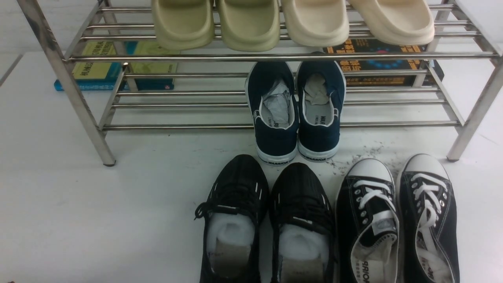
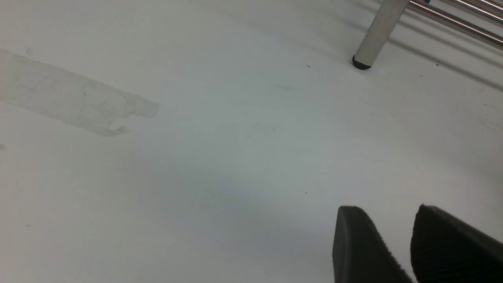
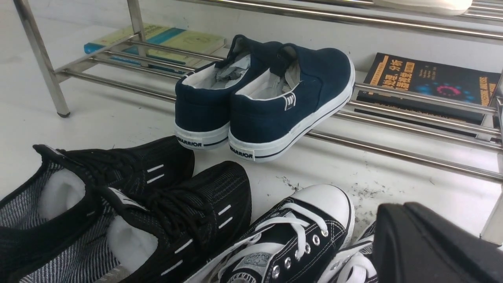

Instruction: Take the shoes off the shelf with your hand on the white table.

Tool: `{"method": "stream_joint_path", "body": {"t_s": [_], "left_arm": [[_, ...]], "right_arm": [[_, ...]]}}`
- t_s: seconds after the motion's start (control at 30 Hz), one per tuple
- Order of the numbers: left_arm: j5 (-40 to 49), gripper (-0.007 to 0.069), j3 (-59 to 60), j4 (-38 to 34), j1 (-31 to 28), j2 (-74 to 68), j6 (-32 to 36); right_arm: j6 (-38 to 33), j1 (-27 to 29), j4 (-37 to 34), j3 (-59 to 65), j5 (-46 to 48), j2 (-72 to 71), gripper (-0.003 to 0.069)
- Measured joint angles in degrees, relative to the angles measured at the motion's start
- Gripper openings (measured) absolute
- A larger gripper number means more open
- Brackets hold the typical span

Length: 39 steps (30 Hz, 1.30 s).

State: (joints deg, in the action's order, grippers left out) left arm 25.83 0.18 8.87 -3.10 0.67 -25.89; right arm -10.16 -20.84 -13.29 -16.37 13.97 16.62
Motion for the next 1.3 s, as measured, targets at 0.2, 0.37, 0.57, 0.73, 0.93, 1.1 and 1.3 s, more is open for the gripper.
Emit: {"method": "stream_joint_path", "body": {"t_s": [0.2,0.37,0.57,0.73,0.93,1.1,1.3], "left_arm": [[0.0,0.0239,0.0,0.0,0.0,0.0,0.0],[0.0,0.0239,0.0,0.0,0.0,0.0,0.0],[0.0,0.0239,0.0,0.0,0.0,0.0,0.0],[0.0,0.0239,0.0,0.0,0.0,0.0,0.0],[0.0,0.0239,0.0,0.0,0.0,0.0,0.0],[0.0,0.0239,0.0,0.0,0.0,0.0,0.0],[0.0,0.0239,0.0,0.0,0.0,0.0,0.0]], "right_arm": [[0.0,0.0,0.6,1.2,0.1,-1.6,0.0005],[0.4,2.2,5.1,5.4,0.3,-4.3,0.0006],[9.4,10.7,10.9,14.1,2.2,-9.2,0.0010],[16.2,14.7,13.7,17.7,4.7,-13.2,0.0013],[17.8,17.5,14.1,17.4,6.8,-15.9,0.0018],[18.0,19.0,14.1,17.2,8.1,-17.2,0.0021],[16.6,19.7,13.6,17.1,8.4,-17.2,0.0029]]}}
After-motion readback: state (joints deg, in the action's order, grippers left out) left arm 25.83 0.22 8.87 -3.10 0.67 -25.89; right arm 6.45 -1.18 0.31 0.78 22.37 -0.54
